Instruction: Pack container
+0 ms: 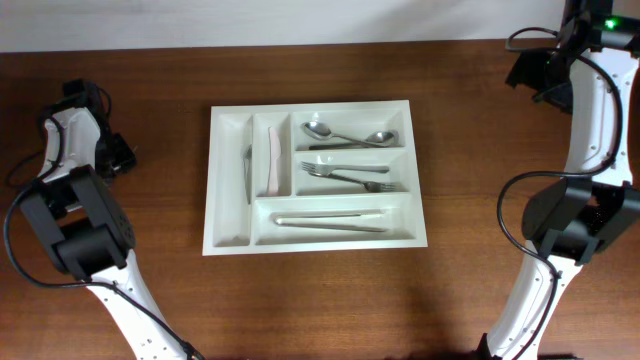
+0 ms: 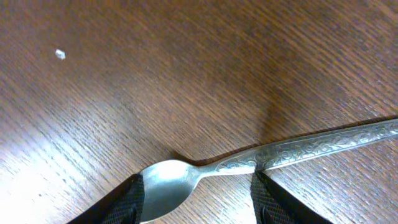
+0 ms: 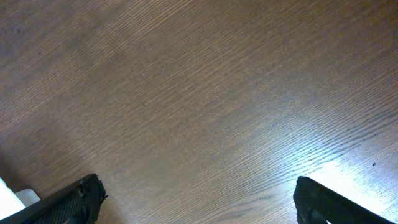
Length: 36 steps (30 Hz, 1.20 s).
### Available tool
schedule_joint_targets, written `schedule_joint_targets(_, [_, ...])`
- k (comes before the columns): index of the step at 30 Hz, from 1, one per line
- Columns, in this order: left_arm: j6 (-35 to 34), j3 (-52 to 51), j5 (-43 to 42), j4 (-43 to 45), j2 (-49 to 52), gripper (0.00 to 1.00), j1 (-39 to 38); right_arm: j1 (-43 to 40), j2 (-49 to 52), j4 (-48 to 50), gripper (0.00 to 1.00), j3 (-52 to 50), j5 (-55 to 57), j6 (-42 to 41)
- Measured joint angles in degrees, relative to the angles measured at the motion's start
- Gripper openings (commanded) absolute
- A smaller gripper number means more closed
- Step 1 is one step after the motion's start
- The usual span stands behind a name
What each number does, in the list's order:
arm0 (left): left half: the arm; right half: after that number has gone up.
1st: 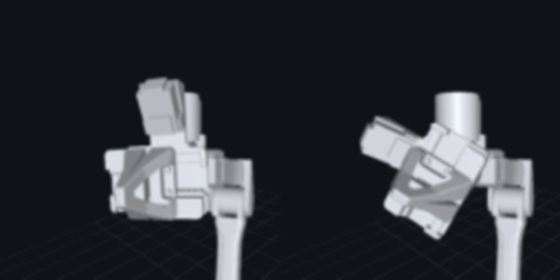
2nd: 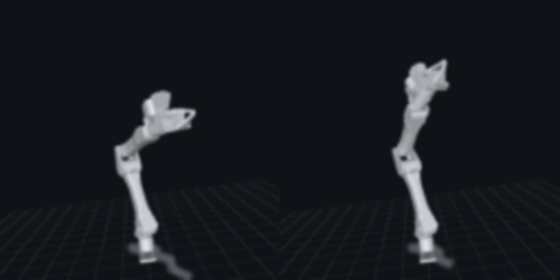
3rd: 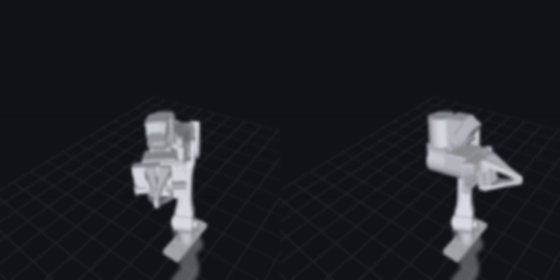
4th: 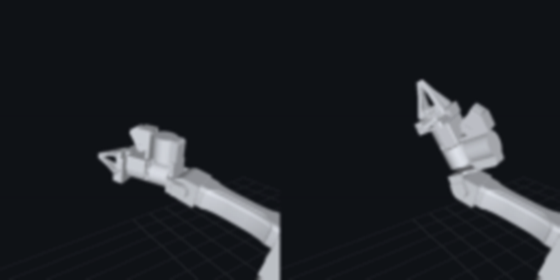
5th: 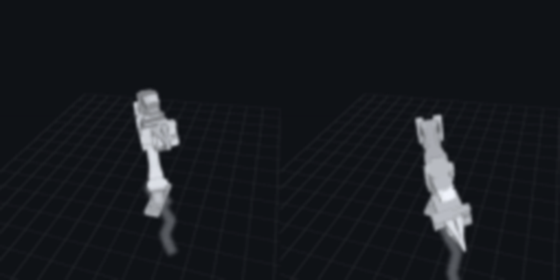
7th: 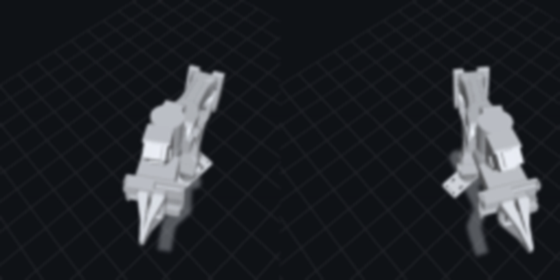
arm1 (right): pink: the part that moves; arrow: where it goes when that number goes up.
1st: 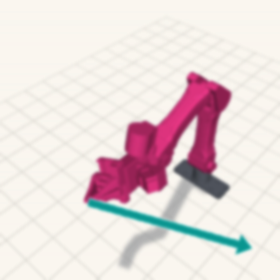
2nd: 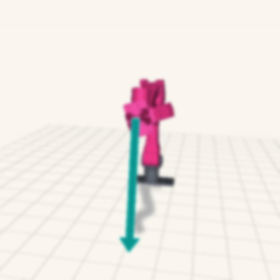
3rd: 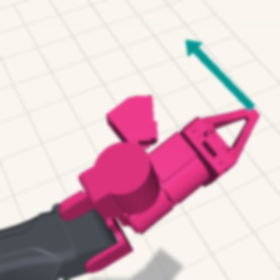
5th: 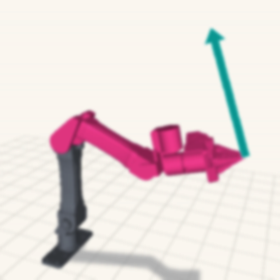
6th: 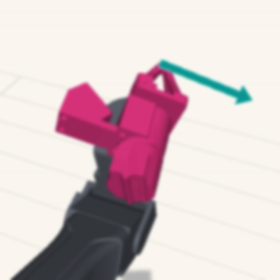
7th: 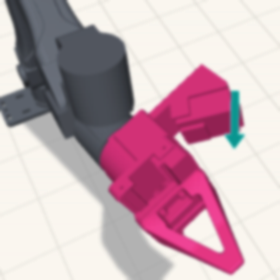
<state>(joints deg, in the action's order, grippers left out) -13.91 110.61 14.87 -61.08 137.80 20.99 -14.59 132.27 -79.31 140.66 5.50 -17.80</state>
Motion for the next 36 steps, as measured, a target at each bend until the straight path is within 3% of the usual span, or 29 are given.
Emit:
schedule_joint_targets(13, [4.7, 0.5, 0.2, -0.7, 0.2, 0.59, 0.0, 0.0, 0.0, 0.0, 0.99, 0.0, 0.0, 0.0])
schedule_joint_targets(24, [15.7, 3.0, 0.6, -6.4, 1.4, 0.59, 0.2, 0.0, 0.0, 0.0, 0.99, 0.0, 0.0, 0.0])
schedule_joint_targets(36, [18.7, 4.4, 0.4, -9.0, 1.9, 0.58, 0.6, 0.0, 0.0, 0.0, 0.99, 0.0, 0.0, 0.0])
